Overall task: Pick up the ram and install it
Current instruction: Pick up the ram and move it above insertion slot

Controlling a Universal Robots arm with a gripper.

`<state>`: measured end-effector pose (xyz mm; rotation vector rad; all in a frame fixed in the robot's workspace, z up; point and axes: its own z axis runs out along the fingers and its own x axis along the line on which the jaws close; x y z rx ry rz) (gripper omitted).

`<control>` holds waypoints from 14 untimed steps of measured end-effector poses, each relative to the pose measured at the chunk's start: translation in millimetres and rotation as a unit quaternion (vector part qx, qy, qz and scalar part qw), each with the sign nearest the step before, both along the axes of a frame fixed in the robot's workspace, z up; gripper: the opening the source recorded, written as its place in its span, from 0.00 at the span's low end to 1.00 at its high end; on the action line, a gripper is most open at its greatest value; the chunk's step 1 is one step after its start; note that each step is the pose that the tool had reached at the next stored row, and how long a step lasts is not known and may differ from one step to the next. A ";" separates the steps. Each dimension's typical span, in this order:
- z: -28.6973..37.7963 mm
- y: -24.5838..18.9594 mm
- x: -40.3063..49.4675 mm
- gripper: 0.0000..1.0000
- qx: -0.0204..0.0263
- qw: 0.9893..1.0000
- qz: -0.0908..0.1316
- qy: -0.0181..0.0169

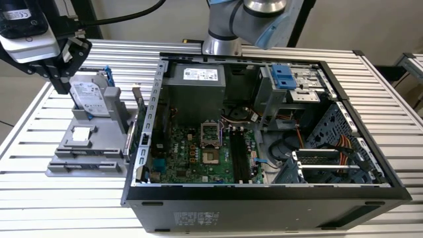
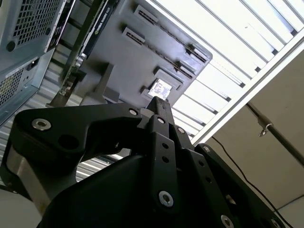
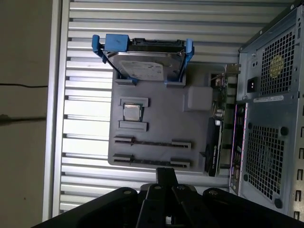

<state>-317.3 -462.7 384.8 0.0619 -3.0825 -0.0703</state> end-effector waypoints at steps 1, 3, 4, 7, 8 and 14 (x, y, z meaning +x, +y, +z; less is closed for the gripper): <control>0.0 0.0 0.0 0.00 0.000 1.000 0.000 0.000; 0.0 0.0 0.0 0.00 0.000 1.000 0.000 0.000; 0.0 0.0 0.0 0.00 0.000 1.000 0.000 0.000; 0.0 0.0 0.0 0.00 0.000 1.000 0.000 0.000; 0.0 0.0 0.0 0.00 0.000 1.000 0.000 0.000; -0.2 0.3 -1.6 0.00 -0.001 1.000 0.000 -0.006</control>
